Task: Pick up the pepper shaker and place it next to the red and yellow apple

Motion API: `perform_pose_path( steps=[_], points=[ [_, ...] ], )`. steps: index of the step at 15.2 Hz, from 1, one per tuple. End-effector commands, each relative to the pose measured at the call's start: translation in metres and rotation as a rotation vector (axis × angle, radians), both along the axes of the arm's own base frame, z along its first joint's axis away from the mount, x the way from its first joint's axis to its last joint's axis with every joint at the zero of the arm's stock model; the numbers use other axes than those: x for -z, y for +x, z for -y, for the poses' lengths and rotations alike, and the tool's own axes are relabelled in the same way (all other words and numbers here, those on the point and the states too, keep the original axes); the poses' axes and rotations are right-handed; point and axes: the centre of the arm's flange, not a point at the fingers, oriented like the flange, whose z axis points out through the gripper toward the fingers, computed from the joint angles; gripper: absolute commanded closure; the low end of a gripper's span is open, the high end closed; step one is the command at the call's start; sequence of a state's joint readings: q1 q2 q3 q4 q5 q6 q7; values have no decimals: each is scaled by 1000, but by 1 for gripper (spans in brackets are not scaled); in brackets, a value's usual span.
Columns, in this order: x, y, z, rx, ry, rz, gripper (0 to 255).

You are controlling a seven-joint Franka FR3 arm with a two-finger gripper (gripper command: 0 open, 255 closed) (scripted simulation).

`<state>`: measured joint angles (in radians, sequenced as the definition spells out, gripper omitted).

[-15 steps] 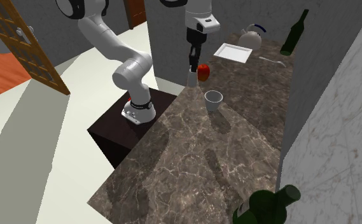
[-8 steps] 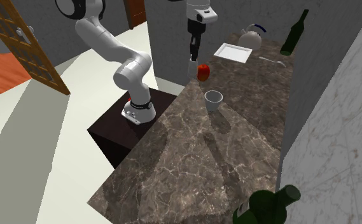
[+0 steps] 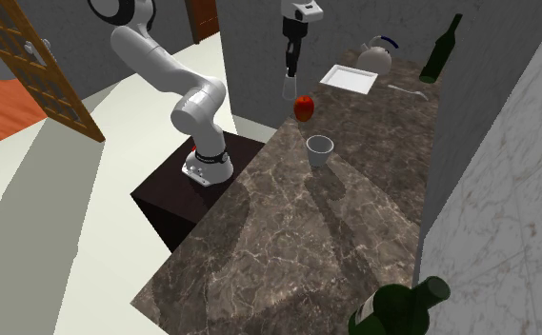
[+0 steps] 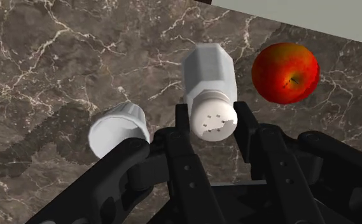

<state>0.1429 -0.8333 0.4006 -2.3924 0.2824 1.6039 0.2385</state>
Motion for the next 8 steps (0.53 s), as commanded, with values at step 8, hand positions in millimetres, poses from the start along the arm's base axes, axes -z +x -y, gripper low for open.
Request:
perform_pose_path(
  steps=[8],
  points=[
    [46, 0, -4, 1, 0, 0, 255]
  ],
)
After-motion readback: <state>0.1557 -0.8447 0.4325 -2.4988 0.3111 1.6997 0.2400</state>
